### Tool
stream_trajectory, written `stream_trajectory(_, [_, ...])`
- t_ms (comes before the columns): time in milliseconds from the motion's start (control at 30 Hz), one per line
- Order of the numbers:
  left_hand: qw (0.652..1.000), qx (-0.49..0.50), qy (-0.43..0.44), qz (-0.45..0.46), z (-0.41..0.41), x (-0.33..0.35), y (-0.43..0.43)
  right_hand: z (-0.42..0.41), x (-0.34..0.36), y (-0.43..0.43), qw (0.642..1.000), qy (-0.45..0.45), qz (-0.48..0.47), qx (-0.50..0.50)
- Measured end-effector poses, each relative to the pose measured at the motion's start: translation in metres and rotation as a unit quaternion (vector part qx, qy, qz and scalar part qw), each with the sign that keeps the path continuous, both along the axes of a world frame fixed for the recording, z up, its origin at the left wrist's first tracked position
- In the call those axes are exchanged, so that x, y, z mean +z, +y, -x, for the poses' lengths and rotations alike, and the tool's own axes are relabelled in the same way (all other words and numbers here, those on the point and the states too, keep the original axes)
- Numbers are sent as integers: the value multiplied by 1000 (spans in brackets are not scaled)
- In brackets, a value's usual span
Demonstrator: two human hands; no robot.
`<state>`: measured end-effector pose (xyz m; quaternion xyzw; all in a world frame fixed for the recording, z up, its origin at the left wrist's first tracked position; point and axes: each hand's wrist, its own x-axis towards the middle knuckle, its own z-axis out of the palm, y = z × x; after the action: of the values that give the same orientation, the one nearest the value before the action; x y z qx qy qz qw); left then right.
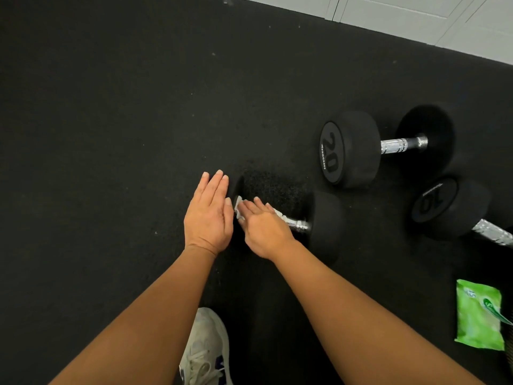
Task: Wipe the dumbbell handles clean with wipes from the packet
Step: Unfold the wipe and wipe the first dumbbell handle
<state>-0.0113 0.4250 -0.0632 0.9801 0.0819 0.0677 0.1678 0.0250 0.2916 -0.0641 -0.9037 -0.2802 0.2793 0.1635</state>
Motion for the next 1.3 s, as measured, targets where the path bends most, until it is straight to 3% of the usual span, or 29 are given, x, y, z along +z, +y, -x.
stream_trajectory(233, [1000,-3,-6,3,-3,-2,1,5,5,0,996,-8,46,-79])
stream_trajectory(433, [1000,4,7,-4,-8,0,0,-14,8,10,1000,15,19,-12])
stream_trajectory(533, [1000,3,8,-7,-13,2,0,-21,11,4,999,27,17,-32])
stream_trajectory(667, [1000,7,7,-6,-19,3,-1,-6,8,-3,999,-11,22,-47])
stream_trajectory(833, [1000,12,16,-10,-22,4,-1,-3,5,-2,999,-27,25,33])
stream_trajectory(1033, [999,21,23,-11,-28,6,-2,4,5,-12,998,-43,46,-30])
stream_trajectory(1300, [998,24,54,-1,-36,9,-1,-5,3,-8,998,-39,37,33])
